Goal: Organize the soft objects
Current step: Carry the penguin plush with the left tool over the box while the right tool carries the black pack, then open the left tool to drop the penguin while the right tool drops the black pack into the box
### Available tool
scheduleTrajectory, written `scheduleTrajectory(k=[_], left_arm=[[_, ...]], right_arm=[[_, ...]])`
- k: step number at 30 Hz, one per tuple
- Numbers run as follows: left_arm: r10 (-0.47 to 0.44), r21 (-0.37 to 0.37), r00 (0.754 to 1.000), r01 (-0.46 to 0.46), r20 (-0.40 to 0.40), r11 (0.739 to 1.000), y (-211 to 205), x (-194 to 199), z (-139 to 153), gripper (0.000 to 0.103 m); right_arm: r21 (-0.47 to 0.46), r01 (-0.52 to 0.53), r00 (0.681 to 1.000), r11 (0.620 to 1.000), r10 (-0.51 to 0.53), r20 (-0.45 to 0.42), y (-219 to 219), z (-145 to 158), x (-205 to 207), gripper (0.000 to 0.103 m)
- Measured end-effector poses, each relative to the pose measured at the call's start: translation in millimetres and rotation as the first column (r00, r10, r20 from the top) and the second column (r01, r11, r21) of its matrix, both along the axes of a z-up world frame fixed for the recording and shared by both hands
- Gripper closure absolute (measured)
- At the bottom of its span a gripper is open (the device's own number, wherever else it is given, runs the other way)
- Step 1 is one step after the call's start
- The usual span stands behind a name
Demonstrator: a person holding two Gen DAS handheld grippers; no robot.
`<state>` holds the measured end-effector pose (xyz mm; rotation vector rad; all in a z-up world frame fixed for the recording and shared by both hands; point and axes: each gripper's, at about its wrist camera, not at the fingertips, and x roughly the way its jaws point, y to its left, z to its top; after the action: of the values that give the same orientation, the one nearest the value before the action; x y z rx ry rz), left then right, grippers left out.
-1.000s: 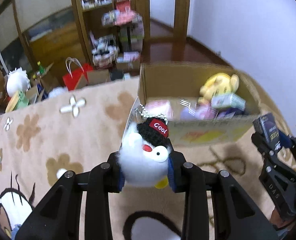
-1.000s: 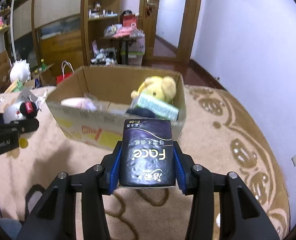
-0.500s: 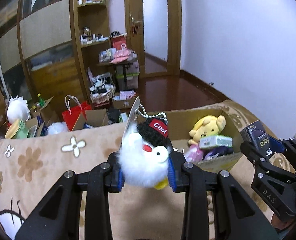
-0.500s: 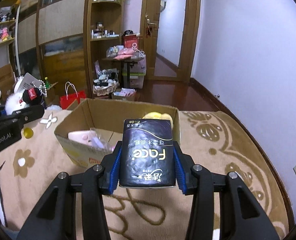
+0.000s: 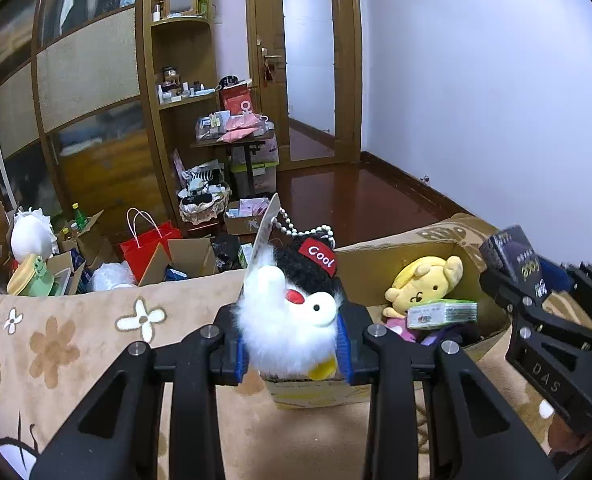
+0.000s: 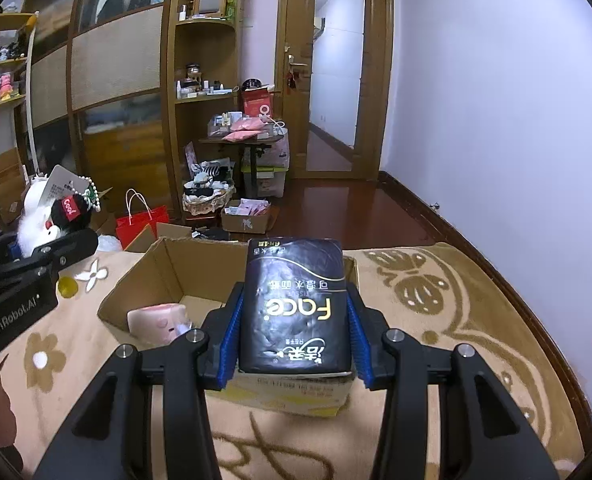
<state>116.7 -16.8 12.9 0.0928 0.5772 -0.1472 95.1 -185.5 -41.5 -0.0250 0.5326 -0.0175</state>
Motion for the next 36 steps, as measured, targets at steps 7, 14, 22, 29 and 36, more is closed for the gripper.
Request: scheduleTrajectory(k=[7, 14, 22, 29, 36], left_arm=[[-0.006, 0.019, 1.0, 0.006, -0.02, 1.0, -4.7, 13.6, -9.6, 0.071], [-0.028, 0.047, 0.998, 0.03, -0.054, 0.998, -14.7, 26.3, -24.0, 0.071], [-0.035, 0.038, 0.995, 0.039, -0.096, 0.999, -19.1, 43.3, -37.4, 0.07], [-0.046, 0.044, 0.992, 0.052, -0.121, 0.998, -21.7, 53.0, -44.8, 0.069], [-0.032, 0.036, 0.986, 0.038, -0.163, 0.999, -17.8, 60.7, -52.4, 0.058]], right_arm=[[-0.015, -0.011, 1.0, 1.0, 0.011, 0.008, -0.1, -4.5, 17.6, 0.054], [0.031, -0.031, 1.0, 0.999, 0.031, -0.003, -6.2, -13.5, 33.8, 0.054], [0.082, -0.065, 0.998, 0.994, 0.066, -0.008, -6.4, -23.3, 46.4, 0.054], [0.129, -0.09, 0.995, 0.988, 0.095, -0.032, -6.6, -36.2, 56.3, 0.054], [0.177, -0.089, 0.993, 0.98, 0.102, -0.065, -12.5, -46.1, 65.0, 0.054]])
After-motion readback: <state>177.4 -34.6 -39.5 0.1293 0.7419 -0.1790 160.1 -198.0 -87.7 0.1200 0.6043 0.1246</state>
